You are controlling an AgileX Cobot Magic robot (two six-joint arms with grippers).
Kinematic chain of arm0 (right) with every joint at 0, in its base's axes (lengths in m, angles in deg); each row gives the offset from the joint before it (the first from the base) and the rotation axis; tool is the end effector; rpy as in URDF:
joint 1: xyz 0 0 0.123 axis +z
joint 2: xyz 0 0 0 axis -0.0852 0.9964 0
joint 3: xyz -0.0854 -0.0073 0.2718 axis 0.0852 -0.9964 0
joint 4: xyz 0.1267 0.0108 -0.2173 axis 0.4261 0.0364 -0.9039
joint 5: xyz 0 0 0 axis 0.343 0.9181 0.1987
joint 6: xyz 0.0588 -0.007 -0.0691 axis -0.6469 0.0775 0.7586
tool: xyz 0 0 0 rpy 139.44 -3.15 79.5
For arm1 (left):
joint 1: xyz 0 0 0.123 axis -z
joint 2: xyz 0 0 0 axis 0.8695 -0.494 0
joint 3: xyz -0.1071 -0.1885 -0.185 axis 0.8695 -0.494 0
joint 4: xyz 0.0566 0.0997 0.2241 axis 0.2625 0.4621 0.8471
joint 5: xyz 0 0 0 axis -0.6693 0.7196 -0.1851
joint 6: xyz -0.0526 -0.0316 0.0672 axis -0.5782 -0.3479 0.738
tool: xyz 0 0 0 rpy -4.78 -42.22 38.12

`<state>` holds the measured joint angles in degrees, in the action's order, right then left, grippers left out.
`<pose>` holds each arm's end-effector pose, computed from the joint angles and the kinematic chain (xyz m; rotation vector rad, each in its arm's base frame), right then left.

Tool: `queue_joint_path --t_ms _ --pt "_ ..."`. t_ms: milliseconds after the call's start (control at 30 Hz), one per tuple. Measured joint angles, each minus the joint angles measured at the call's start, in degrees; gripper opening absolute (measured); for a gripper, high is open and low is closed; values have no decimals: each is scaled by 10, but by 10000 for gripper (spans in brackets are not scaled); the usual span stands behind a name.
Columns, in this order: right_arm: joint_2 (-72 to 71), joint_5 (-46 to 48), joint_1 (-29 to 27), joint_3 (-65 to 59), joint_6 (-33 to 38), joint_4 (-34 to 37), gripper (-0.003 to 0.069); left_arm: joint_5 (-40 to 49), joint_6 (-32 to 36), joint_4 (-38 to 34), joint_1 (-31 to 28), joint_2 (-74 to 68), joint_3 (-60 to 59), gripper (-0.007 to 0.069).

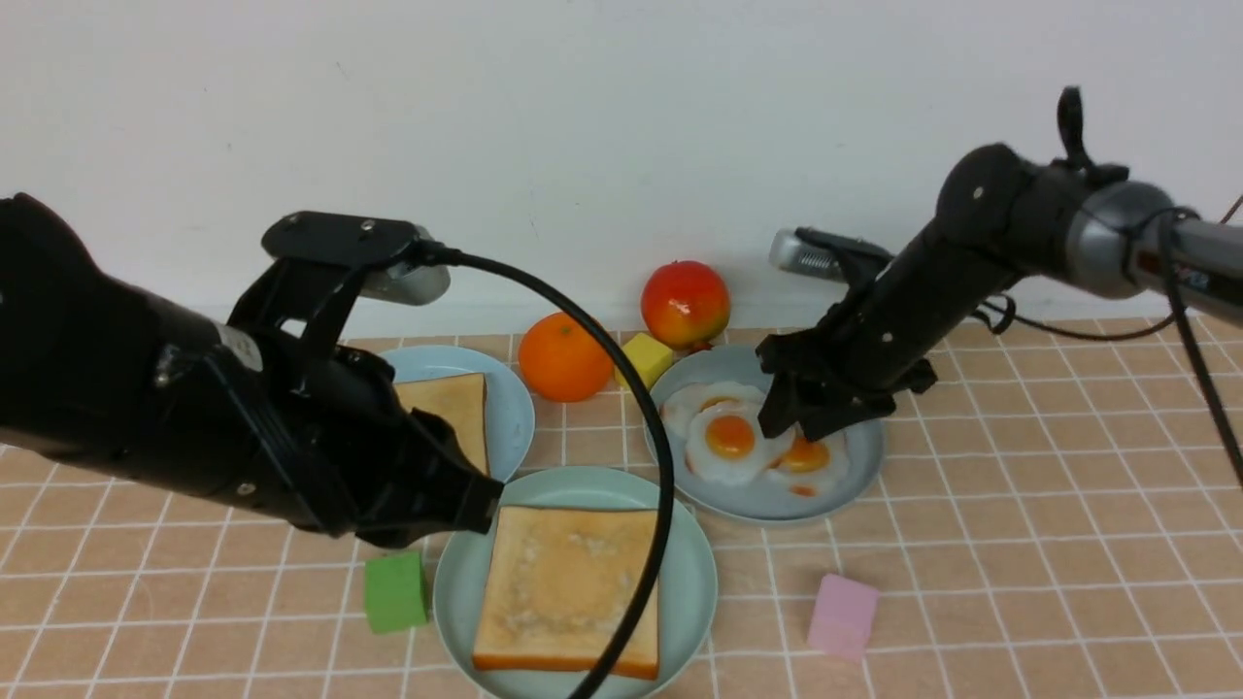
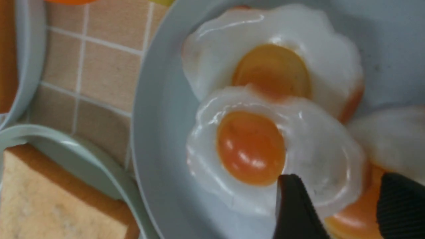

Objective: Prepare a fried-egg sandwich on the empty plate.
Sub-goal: Use the right arm to grab a fried egg

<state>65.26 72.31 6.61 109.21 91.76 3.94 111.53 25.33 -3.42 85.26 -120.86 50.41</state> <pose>0.4610 0.1340 0.1684 -0.2745 2.8030 0.6970 0.2248 -0.1300 0.3037 0.5626 2.4108 -0.5401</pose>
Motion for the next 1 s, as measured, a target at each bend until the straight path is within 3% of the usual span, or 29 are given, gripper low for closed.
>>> queue_joint_path --t_ms 400,667,1000 --pt "13 -10 -1 7 1 40 352 -1 0 0 0 -1 0 133" --pt "11 -9 -1 20 74 38 347 0 0 0 1 -1 0 141" --pt "13 -25 -1 42 88 38 347 1 0 0 1 -1 0 144"
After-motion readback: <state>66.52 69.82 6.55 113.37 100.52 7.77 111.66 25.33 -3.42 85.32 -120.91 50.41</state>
